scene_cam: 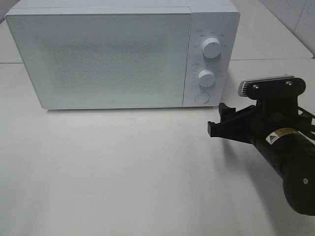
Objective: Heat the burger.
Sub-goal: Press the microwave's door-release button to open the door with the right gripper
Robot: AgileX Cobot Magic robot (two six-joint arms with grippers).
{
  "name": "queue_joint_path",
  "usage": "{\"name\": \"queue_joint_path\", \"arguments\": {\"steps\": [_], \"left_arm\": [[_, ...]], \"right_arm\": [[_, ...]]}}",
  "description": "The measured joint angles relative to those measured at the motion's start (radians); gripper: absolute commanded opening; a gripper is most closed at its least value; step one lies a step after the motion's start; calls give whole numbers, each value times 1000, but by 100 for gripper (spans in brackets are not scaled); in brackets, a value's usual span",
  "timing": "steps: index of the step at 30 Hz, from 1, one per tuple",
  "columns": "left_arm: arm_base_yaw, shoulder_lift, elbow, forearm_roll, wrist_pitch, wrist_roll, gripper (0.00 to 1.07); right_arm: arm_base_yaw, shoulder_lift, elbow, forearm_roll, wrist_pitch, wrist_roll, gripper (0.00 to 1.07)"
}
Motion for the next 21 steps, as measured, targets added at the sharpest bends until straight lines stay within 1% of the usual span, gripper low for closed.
{"name": "queue_joint_path", "arguments": {"steps": [2,7,15,20,21], "left_arm": [[0,0,0,0,0,0,100],[0,0,0,0,0,0,100],[0,0,0,0,0,0,100],[0,0,0,0,0,0,100],[0,0,0,0,0,0,100]], "right_arm": [[19,24,-30,7,-3,0,73],[25,48,-64,7,7,0,73],[25,48,-70,7,15,4,73],[25,48,-70,7,17,79,72],[25,48,-70,7,17,145,72]]}}
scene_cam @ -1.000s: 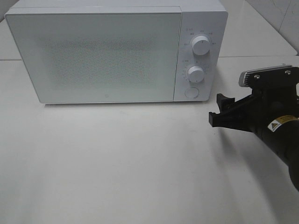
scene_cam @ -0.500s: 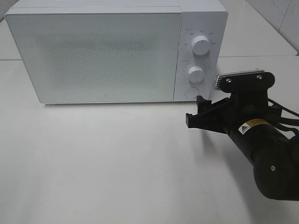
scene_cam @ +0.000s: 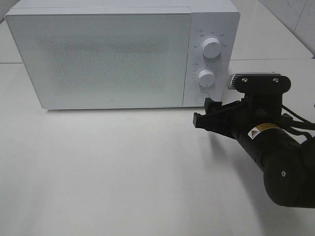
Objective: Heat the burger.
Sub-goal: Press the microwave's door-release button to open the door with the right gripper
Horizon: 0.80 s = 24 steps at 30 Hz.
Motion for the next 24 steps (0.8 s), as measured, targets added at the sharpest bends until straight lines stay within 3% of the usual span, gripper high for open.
{"name": "queue_joint_path", "arguments": {"steps": [7,9,10,12,15,17,20,22,24], "left_arm": [[0,0,0,0,0,0,100],[0,0,0,0,0,0,100],[0,0,0,0,0,0,100],[0,0,0,0,0,0,100],[0,0,0,0,0,0,100],[0,0,0,0,0,0,100],[0,0,0,0,0,0,100],[0,0,0,0,0,0,100],[0,0,0,0,0,0,100]], "right_arm": [[0,0,0,0,1,332,67],[0,0,0,0,1,634,61],[0,0,0,0,1,634,61],[0,0,0,0,1,863,49],[0,0,0,0,1,939,45],[0,0,0,0,2,1173,26],[0,0,0,0,4,1216,21],[0,0,0,-1,35,1313,2],[0,0,0,-1,48,1327,0]]}}
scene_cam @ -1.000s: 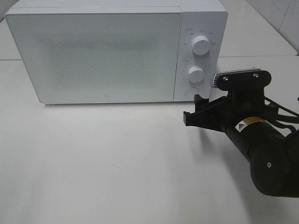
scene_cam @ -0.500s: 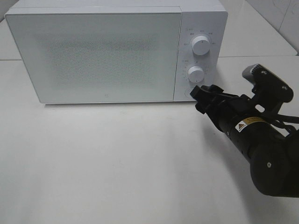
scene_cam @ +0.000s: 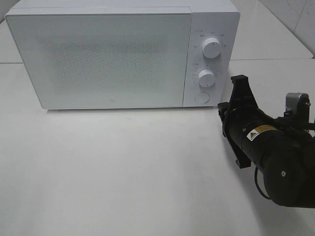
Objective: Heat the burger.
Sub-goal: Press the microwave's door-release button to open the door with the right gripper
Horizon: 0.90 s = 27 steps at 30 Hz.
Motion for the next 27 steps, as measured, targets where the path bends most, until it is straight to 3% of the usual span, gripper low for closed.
{"name": "queue_joint_path", "arguments": {"steps": [13,27], "left_arm": [[0,0,0,0,0,0,100],[0,0,0,0,0,0,100]], "right_arm": [[0,17,-14,20,34,65,0],[-15,147,-162,25,40,118,0]]}}
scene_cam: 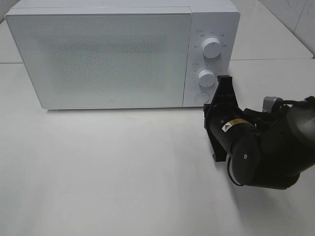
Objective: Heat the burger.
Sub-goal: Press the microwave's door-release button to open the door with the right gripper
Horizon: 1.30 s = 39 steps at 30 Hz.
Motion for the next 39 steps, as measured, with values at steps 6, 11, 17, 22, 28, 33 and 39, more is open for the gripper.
{"name": "queue_joint_path", "arguments": {"steps": [6,11,17,22,28,33,39], "left_arm": [[0,0,0,0,0,0,100],[0,0,0,0,0,0,100],[0,0,0,0,0,0,100],[0,0,0,0,0,0,100],[0,0,0,0,0,0,100],[0,0,0,0,0,0,100],[0,0,0,0,0,0,100]], "right_arm": [[-47,29,-70,-7,23,1,0],[-76,48,-104,-30,31,1,0],[-92,83,-135,-48,60,1,0],[-94,111,-150,-51,74,1,0],[-97,128,-178,-54,75,-1,0],[-110,137,-198,-54,76,-10,0],[-117,163,-223,-58,80,-10,0]]}}
